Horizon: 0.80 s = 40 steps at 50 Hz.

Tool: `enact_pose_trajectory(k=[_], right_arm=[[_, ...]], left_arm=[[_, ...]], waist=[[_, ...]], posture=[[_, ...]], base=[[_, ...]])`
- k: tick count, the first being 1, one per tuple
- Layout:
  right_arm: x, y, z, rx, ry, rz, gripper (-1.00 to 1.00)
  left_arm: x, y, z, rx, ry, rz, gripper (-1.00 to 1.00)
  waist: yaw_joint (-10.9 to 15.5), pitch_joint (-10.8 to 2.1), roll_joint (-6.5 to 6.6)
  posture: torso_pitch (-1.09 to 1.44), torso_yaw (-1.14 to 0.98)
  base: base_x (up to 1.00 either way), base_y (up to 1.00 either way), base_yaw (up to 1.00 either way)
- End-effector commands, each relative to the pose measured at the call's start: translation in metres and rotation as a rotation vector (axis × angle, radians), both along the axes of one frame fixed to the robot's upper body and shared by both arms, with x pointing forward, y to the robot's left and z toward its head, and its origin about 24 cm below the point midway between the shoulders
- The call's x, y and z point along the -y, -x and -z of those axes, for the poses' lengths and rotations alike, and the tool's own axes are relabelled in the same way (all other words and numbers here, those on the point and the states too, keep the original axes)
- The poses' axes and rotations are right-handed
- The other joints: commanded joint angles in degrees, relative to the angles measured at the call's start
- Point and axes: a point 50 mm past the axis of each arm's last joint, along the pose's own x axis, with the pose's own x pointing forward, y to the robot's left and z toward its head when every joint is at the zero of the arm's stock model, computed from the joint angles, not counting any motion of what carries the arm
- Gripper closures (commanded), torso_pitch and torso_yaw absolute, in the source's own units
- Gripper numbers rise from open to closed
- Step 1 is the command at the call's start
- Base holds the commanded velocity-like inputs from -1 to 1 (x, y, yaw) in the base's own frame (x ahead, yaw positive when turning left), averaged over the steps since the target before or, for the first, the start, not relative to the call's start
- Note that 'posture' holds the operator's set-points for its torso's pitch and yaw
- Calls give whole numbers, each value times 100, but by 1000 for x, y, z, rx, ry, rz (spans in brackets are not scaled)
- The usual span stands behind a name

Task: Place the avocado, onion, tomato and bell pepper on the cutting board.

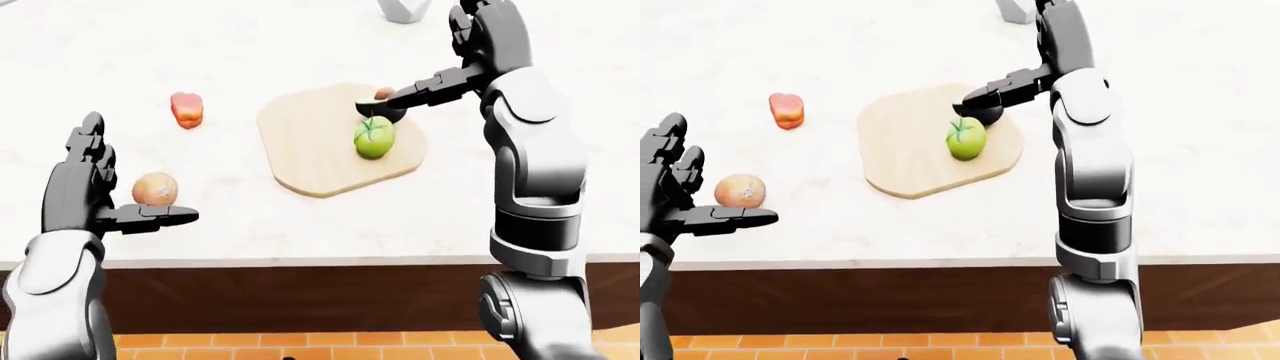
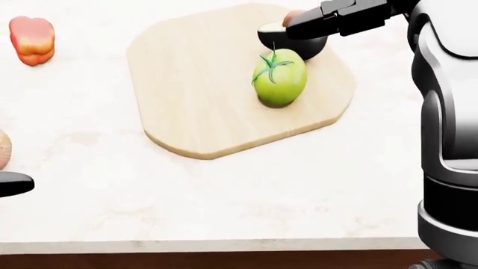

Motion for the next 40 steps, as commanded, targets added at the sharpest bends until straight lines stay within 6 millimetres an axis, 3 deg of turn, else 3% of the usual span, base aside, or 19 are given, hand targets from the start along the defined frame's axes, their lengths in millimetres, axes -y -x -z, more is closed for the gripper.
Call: enact_pose_trajectory(k=[1, 30, 32, 33, 40], right_arm=[[0, 9, -20, 98, 6, 2, -100], [-2, 8, -15, 89, 6, -1, -100], [-2, 9, -15, 89, 7, 0, -100], [-2, 9, -15, 89, 7, 0, -100], [-2, 9, -17, 90, 10, 0, -100]], left_arm=[[0, 2, -16, 84, -52, -7, -100], [-23, -2, 8, 11, -92, -107, -99], [-23, -3, 8, 8, -94, -109, -92], [-24, -3, 8, 8, -94, -111, -76], [-25, -3, 12, -8, -102, -112, -58]], waist=[[-2, -174, 19], [-2, -186, 37], [0, -190, 41], [1, -191, 44], [-3, -184, 59]], posture=[[16, 0], [16, 0], [16, 0], [16, 0], [16, 0]], base=[[0, 0, 0], [0, 0, 0], [0, 0, 0], [0, 0, 0], [0, 0, 0]])
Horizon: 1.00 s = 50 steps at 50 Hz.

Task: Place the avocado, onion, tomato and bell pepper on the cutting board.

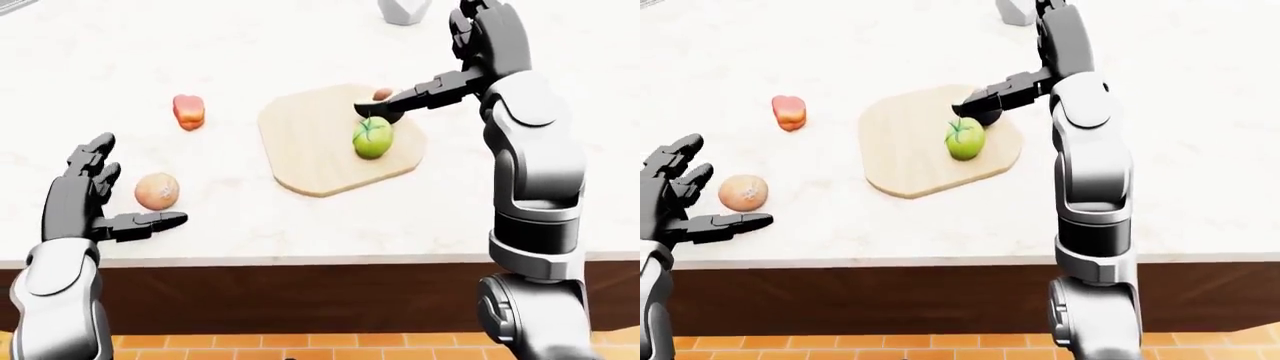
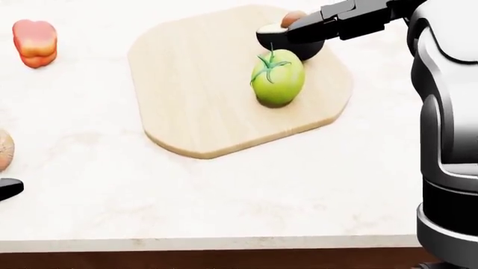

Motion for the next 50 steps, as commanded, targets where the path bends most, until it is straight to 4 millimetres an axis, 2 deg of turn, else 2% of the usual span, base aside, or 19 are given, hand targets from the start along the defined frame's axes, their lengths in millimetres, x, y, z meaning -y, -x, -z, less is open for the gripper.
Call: enact_pose_trajectory(k=[1, 2, 3, 12, 20, 33, 44, 45, 50], right_arm=[[-2, 7, -20, 95, 9, -6, -100], [-2, 7, -20, 95, 8, -7, -100], [-2, 7, -19, 95, 8, -7, -100], [-1, 8, -16, 91, 7, -4, -100], [-1, 8, -13, 87, 5, -2, -100], [1, 11, -11, 88, 1, 4, -100], [2, 13, -13, 90, 3, 8, -100], [2, 13, -13, 91, 2, 8, -100], [4, 15, -13, 93, 2, 15, -100]], left_arm=[[-2, 1, -12, 46, -49, -26, -58], [-2, 1, -11, 45, -50, -26, -58], [-1, 1, -10, 41, -56, -23, -41], [0, 0, -10, 37, -58, -15, -30], [1, 1, -11, 39, -57, -9, 2], [9, 2, -30, 66, -73, 8, 25], [16, 1, -44, 86, -80, 36, 36], [18, 1, -48, 93, -84, 39, 48], [23, 0, -60, 110, -92, 57, 45]], waist=[[-4, -137, 4], [-4, -138, 6], [-4, -139, 8], [-3, -147, 15], [-15, -160, 16], [-7, -177, 3], [0, -160, -26], [-1, -158, -28], [-3, -147, -45]], posture=[[16, 0], [16, 0], [16, 0], [16, 0], [16, 0], [16, 0], [16, 0], [16, 0], [16, 0]], base=[[0, 0, 0], [0, 0, 0], [0, 0, 0], [0, 0, 0], [0, 0, 0], [0, 0, 0], [0, 0, 0], [0, 0, 0], [0, 0, 0]])
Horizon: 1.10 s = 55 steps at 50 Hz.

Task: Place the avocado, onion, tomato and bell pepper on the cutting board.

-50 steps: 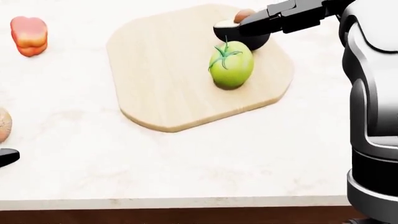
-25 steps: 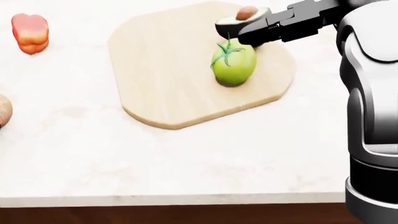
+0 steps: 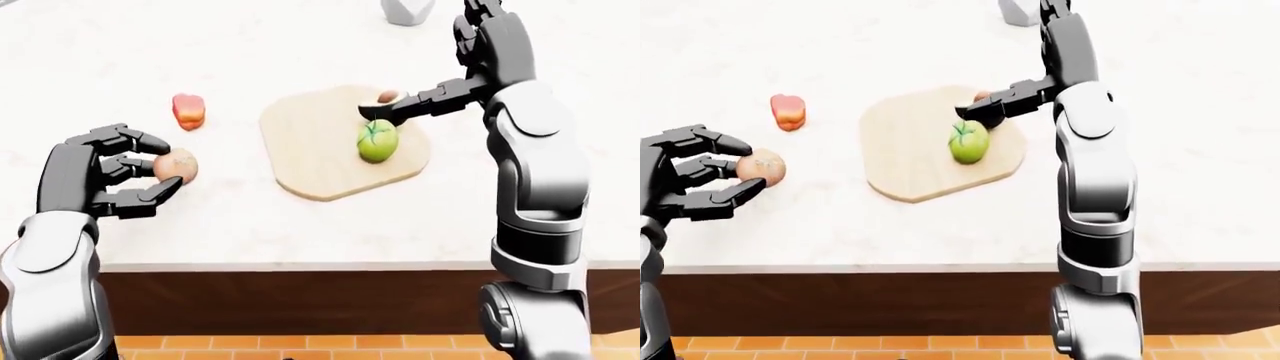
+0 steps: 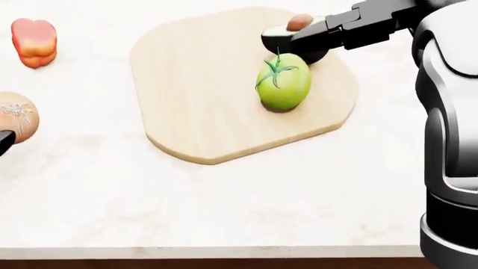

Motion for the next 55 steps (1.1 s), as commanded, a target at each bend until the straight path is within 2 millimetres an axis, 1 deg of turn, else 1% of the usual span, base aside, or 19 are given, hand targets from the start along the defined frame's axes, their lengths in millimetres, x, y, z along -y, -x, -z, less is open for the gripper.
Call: enact_pose_trajectory(k=[1, 8, 14, 15, 19, 29, 39, 42, 48, 55], right_arm=[[1, 9, -19, 95, 6, 6, -100], [5, 14, -19, 97, 4, 19, -100], [12, 21, -23, 108, 5, 41, -100], [14, 24, -23, 110, 4, 50, -100], [18, 33, -23, 112, 3, 69, -100], [30, 54, -19, 114, -4, 120, -100], [39, 71, -19, 115, -5, 154, -100], [41, 75, -22, 116, -2, 163, -100], [47, 88, -18, 107, -1, 186, -100], [48, 91, -14, 103, -7, 197, -100]], left_arm=[[2, 5, -22, 93, -48, -2, 45], [12, 4, -32, 112, -61, 28, 48], [33, -11, -46, 141, -47, 88, 51], [39, -16, -49, 147, -44, 108, 51], [53, -26, -53, 156, -22, 143, 52], [75, -44, -62, 179, -5, 207, 55], [94, -57, -65, 184, 7, 260, 55], [104, -61, -63, 182, 12, 282, 56], [118, -72, -56, 171, 23, 320, 58], [138, -76, -48, 160, 28, 372, 59]], waist=[[-3, -185, 31], [-3, -175, 27], [6, -172, 6], [15, -174, 1], [26, -172, -35], [23, -176, -93], [40, -179, -144], [42, -181, -159], [66, -187, -187], [62, -192, -214]], posture=[[16, 0], [16, 0], [16, 0], [16, 0], [16, 0], [16, 0], [16, 0], [16, 0], [16, 0], [16, 0]], base=[[0, 0, 0], [0, 0, 0], [0, 0, 0], [0, 0, 0], [0, 0, 0], [0, 0, 0], [0, 0, 0], [0, 0, 0], [0, 0, 0], [0, 0, 0]])
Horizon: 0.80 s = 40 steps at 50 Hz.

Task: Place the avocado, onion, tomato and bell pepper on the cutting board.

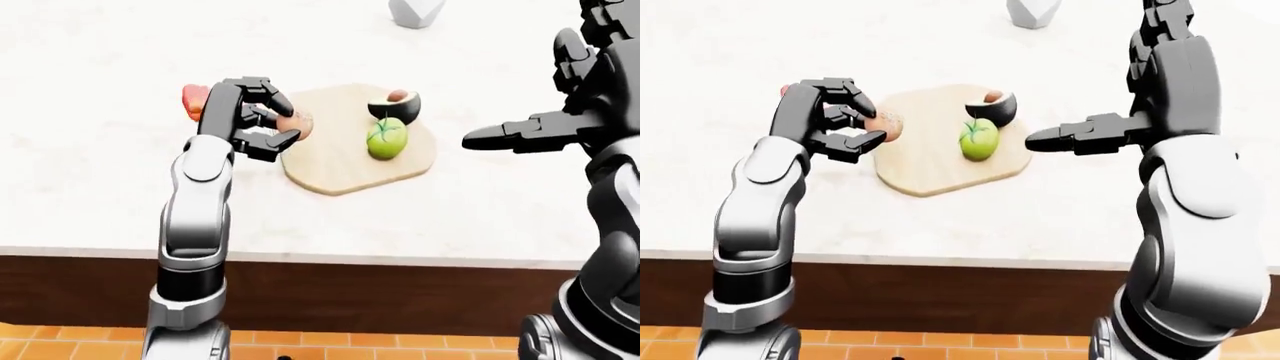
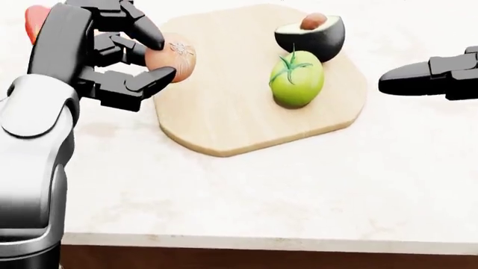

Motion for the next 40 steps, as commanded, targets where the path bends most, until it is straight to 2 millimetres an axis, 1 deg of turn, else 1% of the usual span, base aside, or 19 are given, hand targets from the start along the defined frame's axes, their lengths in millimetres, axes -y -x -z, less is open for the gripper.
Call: enact_pose_trajectory(k=[1, 5, 13, 18, 25, 26, 29, 31, 33, 37, 38, 40], right_arm=[[-1, 7, -11, 75, 19, 6, -100], [0, 8, -10, 76, 15, 6, -100], [1, 7, -7, 72, 11, 9, -100], [0, 7, -7, 73, 10, 8, -100], [1, 7, -6, 72, 9, 12, -100], [1, 7, -5, 72, 8, 12, -100], [0, 7, -6, 72, 9, 10, -100], [1, 7, -6, 72, 9, 10, -100], [1, 7, -6, 73, 9, 11, -100], [1, 7, -6, 72, 9, 10, -100], [1, 6, -6, 72, 9, 10, -100], [1, 6, -5, 71, 9, 10, -100]], left_arm=[[7, 6, -23, 124, -8, 24, 59], [19, 7, -19, 116, -8, 63, 61], [34, 10, -12, 105, -15, 106, 60], [39, 10, -9, 98, -20, 122, 61], [42, 10, -6, 90, -31, 131, 57], [42, 10, -5, 87, -33, 131, 50], [42, 11, -4, 85, -36, 132, 40], [42, 10, -3, 84, -38, 130, 37], [42, 11, -2, 81, -43, 132, 22], [43, 11, 1, 74, -47, 135, 15], [43, 11, 1, 72, -46, 136, 10], [44, 11, 1, 72, -47, 139, 10]], waist=[[1, -188, -9], [5, -195, -18], [6, -201, -34], [6, -203, -45], [8, -203, -54], [8, -204, -55], [10, -203, -58], [9, -203, -59], [10, -203, -59], [12, -204, -61], [13, -204, -62], [11, -206, -63]], posture=[[16, 0], [16, 0], [16, 0], [16, 0], [16, 0], [16, 0], [16, 0], [16, 0], [16, 0], [16, 0], [16, 0], [16, 0]], base=[[0, 0, 0], [0, 0, 0], [0, 0, 0], [0, 0, 0], [0, 0, 0], [0, 0, 0], [0, 0, 0], [0, 0, 0], [0, 0, 0], [0, 0, 0], [0, 0, 0], [0, 0, 0]])
